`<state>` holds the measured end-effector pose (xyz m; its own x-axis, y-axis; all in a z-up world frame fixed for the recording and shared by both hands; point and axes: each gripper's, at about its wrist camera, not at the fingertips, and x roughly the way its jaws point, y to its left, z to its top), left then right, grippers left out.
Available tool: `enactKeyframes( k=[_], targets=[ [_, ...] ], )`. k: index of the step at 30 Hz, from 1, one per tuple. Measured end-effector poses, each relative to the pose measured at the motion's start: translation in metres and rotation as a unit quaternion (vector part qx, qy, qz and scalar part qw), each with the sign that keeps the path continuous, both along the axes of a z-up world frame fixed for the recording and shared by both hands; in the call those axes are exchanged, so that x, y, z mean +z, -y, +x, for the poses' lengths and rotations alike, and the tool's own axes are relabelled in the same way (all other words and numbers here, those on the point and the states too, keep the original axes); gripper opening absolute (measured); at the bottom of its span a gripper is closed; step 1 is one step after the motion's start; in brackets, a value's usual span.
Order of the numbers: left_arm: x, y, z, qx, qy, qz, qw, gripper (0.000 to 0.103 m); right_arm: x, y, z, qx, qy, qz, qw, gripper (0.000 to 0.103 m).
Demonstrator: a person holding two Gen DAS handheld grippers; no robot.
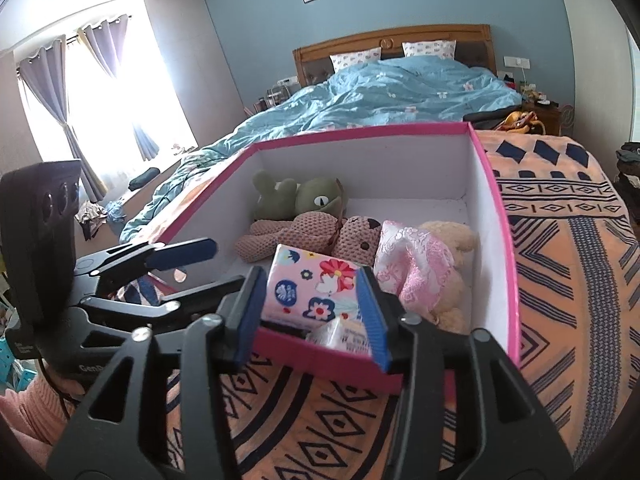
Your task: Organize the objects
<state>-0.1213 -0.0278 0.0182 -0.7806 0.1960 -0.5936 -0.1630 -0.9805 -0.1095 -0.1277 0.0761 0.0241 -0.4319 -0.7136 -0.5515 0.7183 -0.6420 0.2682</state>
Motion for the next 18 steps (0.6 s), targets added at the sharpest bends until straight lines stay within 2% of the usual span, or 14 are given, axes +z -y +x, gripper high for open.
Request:
enactKeyframes(
  k=[4, 6, 9, 11, 15, 18],
  targets=[
    [0.006, 0.003, 0.021, 0.013, -0.022, -0.002, 0.9997, 0.093, 0.006, -0.009, 0.017, -0.001, -0.020, -0.008, 1.000, 0.061],
    [0.007, 0.003, 0.031, 0.026, -0.029, -0.010, 0.9992, 0.103, 0.009, -0.015, 0.028, -0.005, -0.038, -0.008, 0.999, 0.074],
    [0.006, 0.002, 0.043, 0.039, -0.037, -0.019, 0.9984, 0.103, 0.010, -0.026, 0.047, -0.027, -0.068, -0.011, 0.997, 0.092],
    [0.002, 0.003, 0.050, 0.047, -0.034, -0.021, 0.9981, 0.103, 0.007, -0.031, 0.057, -0.039, -0.078, -0.015, 0.996, 0.099],
    [-0.008, 0.002, 0.059, 0.065, -0.018, -0.024, 0.9975, 0.103, -0.005, -0.039, 0.071, -0.058, -0.091, 0.000, 0.994, 0.101],
    [-0.016, 0.005, 0.065, 0.078, -0.009, -0.017, 0.9968, 0.103, -0.018, -0.040, 0.075, -0.058, -0.076, 0.013, 0.995, 0.101]
  ],
)
